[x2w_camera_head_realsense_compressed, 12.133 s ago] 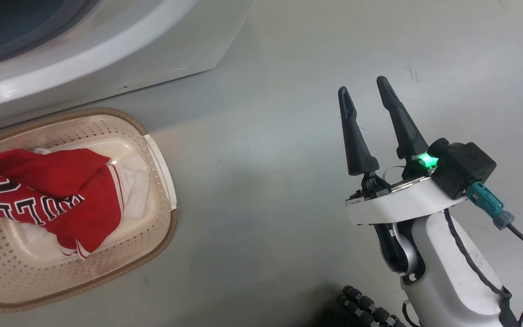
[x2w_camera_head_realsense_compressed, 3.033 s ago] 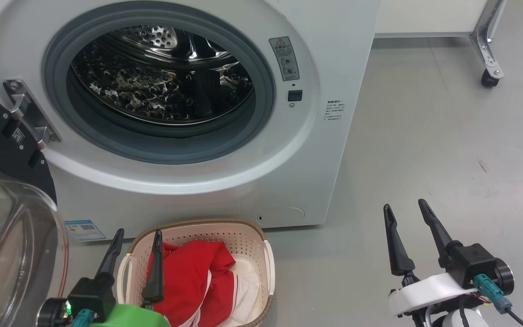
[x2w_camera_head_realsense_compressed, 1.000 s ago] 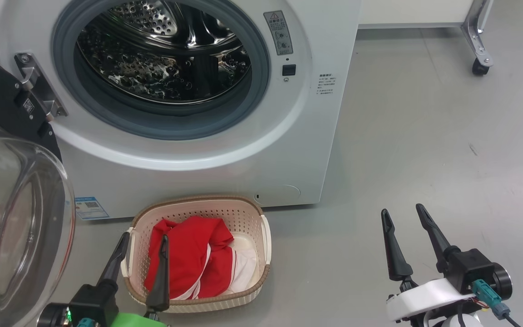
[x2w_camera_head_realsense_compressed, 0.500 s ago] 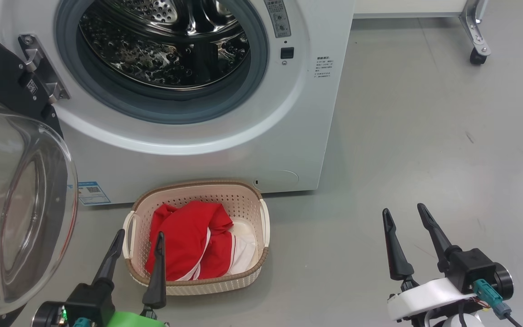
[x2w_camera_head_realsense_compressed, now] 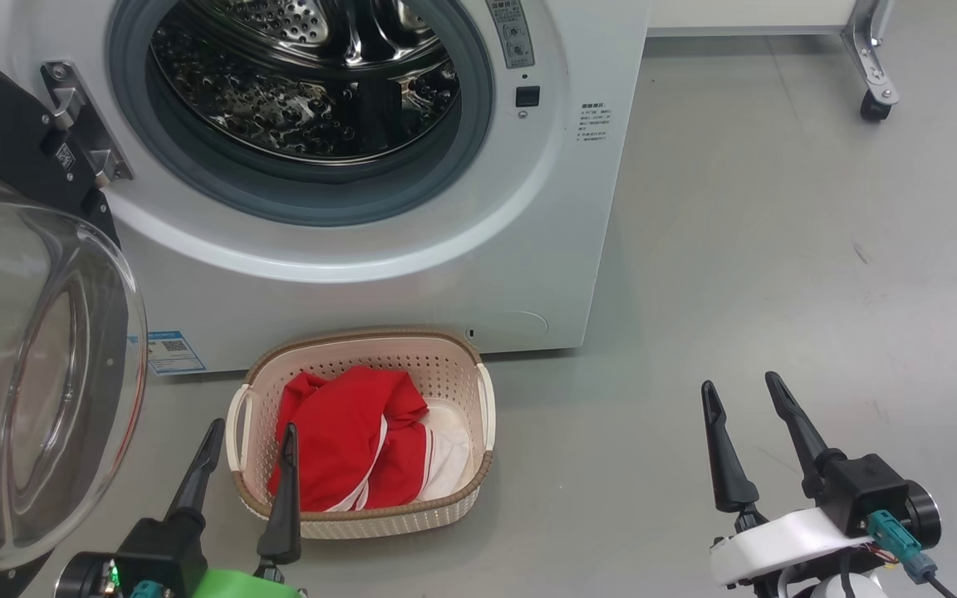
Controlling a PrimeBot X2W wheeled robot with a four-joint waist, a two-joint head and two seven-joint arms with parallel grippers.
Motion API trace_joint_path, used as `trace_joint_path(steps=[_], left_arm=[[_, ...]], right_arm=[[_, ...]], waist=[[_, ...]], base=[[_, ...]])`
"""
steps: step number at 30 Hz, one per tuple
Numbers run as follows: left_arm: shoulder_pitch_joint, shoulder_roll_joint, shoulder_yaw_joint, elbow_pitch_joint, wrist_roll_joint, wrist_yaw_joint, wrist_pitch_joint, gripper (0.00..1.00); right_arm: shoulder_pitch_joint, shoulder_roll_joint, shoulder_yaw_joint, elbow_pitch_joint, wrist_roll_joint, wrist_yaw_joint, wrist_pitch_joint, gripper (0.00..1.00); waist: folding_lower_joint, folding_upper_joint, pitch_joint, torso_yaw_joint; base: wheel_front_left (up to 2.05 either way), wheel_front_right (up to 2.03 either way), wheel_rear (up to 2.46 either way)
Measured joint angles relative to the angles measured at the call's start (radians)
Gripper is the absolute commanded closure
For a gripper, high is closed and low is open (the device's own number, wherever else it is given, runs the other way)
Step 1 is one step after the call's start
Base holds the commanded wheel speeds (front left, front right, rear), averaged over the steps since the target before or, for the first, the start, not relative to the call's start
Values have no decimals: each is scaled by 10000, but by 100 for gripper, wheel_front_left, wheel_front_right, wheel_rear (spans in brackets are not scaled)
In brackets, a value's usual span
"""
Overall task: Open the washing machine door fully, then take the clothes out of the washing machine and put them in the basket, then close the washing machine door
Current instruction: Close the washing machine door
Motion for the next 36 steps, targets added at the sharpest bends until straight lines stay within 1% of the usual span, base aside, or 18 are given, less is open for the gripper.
trace_joint_path(steps=[15,17,19,30,31,32,34,36], left_arm=[[13,0,-6,-12,19,6,73,0],[12,-2,-50,-15,42,6,73,0],[12,-2,-50,-10,42,6,73,0],[11,-8,-59,2,42,59,59,0],[11,-13,-38,6,42,84,54,0],[11,-13,-38,6,42,84,54,0],[10,-31,8,8,44,111,-13,0],[10,-40,121,8,44,123,-81,0]], right_arm=[[1,2,-27,0,-4,-2,0,0],[2,4,-125,-15,-6,-75,0,0],[2,2,-184,-12,-6,-75,0,0],[87,-71,-311,-128,-23,-75,0,0],[97,-92,-314,-136,-33,-73,0,0],[97,-92,-314,-136,-33,-73,0,0],[99,-130,-313,-153,-36,-71,0,0],[100,-180,-293,-155,-52,-59,0,0]], waist=[[0,0,-45,60],[0,0,-26,121],[0,0,-16,204],[0,0,-41,846],[0,0,-37,1038],[0,0,-37,1038],[0,0,-34,1254],[0,0,-28,1610]], base=[[0,0,0],[0,0,0],[0,0,0],[0,0,0],[0,0,0],[0,0,0],[0,0,0],[0,0,0]])
